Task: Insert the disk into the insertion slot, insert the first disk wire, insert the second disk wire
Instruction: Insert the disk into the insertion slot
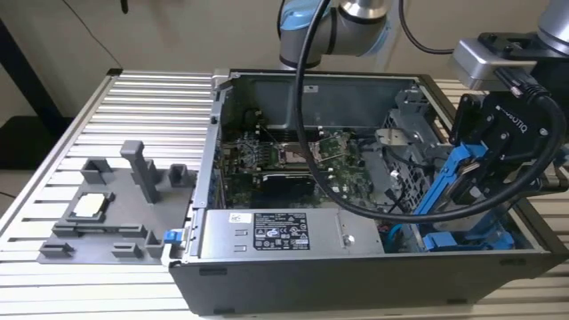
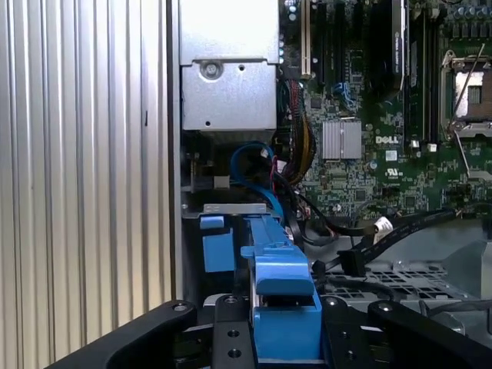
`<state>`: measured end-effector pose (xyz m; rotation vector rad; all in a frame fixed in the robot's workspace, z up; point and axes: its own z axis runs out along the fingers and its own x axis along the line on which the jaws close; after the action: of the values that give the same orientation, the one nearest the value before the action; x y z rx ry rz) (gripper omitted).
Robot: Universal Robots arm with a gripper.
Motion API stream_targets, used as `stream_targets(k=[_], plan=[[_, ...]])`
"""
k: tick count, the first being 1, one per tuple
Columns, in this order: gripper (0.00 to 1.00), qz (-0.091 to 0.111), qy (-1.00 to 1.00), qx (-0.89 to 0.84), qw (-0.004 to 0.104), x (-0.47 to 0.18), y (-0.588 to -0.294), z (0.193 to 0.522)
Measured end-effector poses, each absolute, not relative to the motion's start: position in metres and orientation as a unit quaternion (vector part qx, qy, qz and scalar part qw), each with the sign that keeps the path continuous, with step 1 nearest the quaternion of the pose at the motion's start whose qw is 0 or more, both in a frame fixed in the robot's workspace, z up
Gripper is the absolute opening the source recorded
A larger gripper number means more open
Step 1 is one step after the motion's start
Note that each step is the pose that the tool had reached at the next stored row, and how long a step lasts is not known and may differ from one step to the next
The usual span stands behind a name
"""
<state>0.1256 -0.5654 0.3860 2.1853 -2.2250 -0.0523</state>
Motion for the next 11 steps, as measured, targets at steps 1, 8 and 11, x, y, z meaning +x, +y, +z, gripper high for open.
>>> stream_targets(k=[1,8,11], plan=[[0.33,-0.017,-0.713,0.701,0.011,0.1256,-0.5654,0.3860],[0.40,-0.017,-0.713,0.701,0.011,0.1256,-0.5653,0.3859],[0.47,-0.017,-0.713,0.701,0.011,0.1256,-0.5653,0.3859]])
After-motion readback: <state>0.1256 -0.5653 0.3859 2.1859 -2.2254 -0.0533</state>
